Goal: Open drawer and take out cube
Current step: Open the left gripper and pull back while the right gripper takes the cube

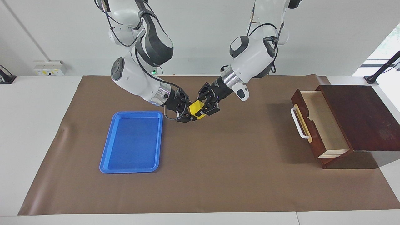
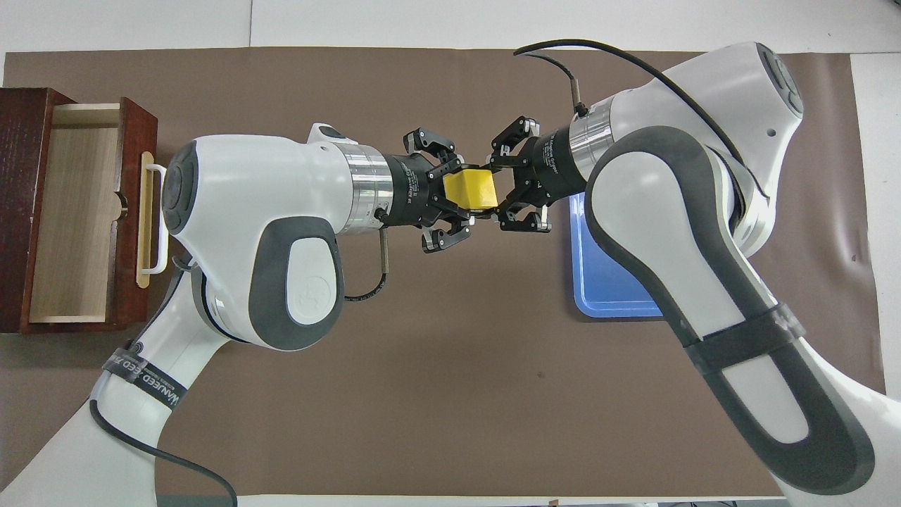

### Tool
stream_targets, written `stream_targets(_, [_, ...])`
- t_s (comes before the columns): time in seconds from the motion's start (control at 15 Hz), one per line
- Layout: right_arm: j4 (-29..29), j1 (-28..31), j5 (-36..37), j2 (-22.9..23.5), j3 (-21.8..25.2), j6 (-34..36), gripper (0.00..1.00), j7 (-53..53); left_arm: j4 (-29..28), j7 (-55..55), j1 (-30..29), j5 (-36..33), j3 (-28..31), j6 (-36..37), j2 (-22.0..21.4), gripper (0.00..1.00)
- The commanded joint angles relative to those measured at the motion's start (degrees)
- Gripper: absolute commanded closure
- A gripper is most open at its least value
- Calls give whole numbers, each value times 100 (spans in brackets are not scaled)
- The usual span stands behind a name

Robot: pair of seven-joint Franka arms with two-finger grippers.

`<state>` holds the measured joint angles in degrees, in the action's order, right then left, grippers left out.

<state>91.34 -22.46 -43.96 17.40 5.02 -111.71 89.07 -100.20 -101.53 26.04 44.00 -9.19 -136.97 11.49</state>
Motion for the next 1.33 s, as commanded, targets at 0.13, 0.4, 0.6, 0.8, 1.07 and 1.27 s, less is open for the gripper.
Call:
stream_targets(0.13, [7, 101, -201, 18, -36, 27, 100, -74, -34, 28, 94, -74, 92, -49, -94, 0])
stream_targets(0.4, [7, 127, -192, 18, -36, 44, 100, -91, -43, 1, -2, -215, 136, 161, -226, 0])
stream_targets(0.6, [24, 355, -192, 9, -36, 158, 100, -206, -52, 1, -476, -1135, 128, 888, -454, 0])
stream_targets(0.8, [68, 794, -201, -9, -27, 474, 100, -643, -52, 1, -1099, -1595, 128, 1531, -569, 0])
stream_targets(1.07, [612, 1225, -87, -79, 34, 405, 100, -1322, -69, -16, -1689, -2989, 128, 2340, -674, 0])
stream_targets(1.27, [929, 1594, 491, -53, 34, 413, 100, -1786, -78, 27, -2268, -3335, 128, 2473, -683, 0])
